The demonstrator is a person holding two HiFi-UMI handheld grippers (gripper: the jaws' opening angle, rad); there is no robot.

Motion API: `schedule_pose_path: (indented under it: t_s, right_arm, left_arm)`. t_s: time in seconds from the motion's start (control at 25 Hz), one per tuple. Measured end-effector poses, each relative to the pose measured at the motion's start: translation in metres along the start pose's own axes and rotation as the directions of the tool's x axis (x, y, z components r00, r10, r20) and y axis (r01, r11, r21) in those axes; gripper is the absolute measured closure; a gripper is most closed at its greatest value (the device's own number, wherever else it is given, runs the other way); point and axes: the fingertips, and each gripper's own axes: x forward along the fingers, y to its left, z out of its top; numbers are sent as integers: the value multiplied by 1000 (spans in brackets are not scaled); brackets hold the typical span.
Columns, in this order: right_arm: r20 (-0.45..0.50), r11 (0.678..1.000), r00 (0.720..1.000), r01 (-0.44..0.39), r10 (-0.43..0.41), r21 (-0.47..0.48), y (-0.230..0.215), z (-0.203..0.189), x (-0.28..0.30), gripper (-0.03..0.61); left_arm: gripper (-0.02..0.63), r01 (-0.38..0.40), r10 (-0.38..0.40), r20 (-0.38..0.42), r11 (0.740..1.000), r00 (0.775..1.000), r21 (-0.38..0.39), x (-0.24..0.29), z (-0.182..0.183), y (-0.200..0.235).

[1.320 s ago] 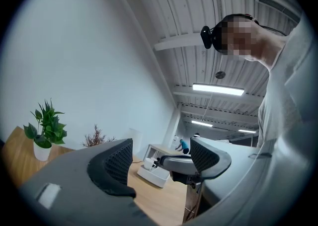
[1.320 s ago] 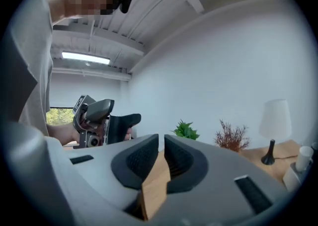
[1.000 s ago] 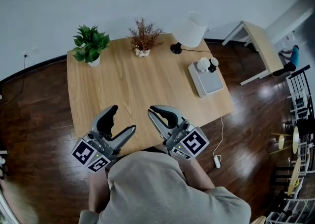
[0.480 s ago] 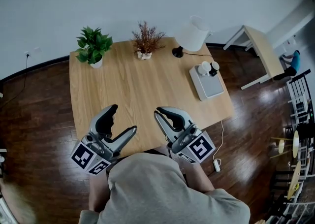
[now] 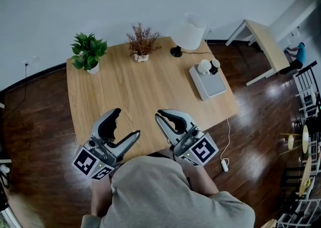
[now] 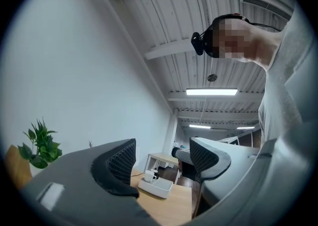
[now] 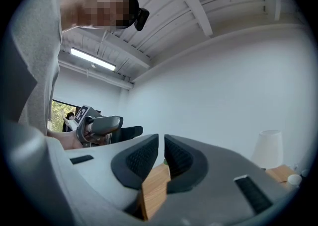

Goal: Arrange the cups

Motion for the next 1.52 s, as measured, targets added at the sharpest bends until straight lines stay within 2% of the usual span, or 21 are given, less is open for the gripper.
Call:
schedule_pose_path:
  t_s: [0.28, 0.6, 1.16, 1.52]
  right_arm:
    - [2, 1000, 1000, -16, 16, 17, -5, -4, 1, 548]
    - [40, 1000, 999, -17, 17, 5, -14, 6, -1, 548]
    - [75, 999, 997, 30, -29, -12, -38, 15, -28, 548]
    - [68, 999, 997, 34, -34, -4, -48, 6, -34, 548]
  left_arm:
    - [273, -2, 2, -13, 1000, 1000, 4, 8, -2, -1]
    - [273, 14, -14, -7, 999, 1000, 51, 22, 14, -3]
    - [273, 87, -84, -57, 995, 995, 47, 57, 0, -25]
    - [273, 88, -85, -70, 995, 994, 47, 65, -7, -27]
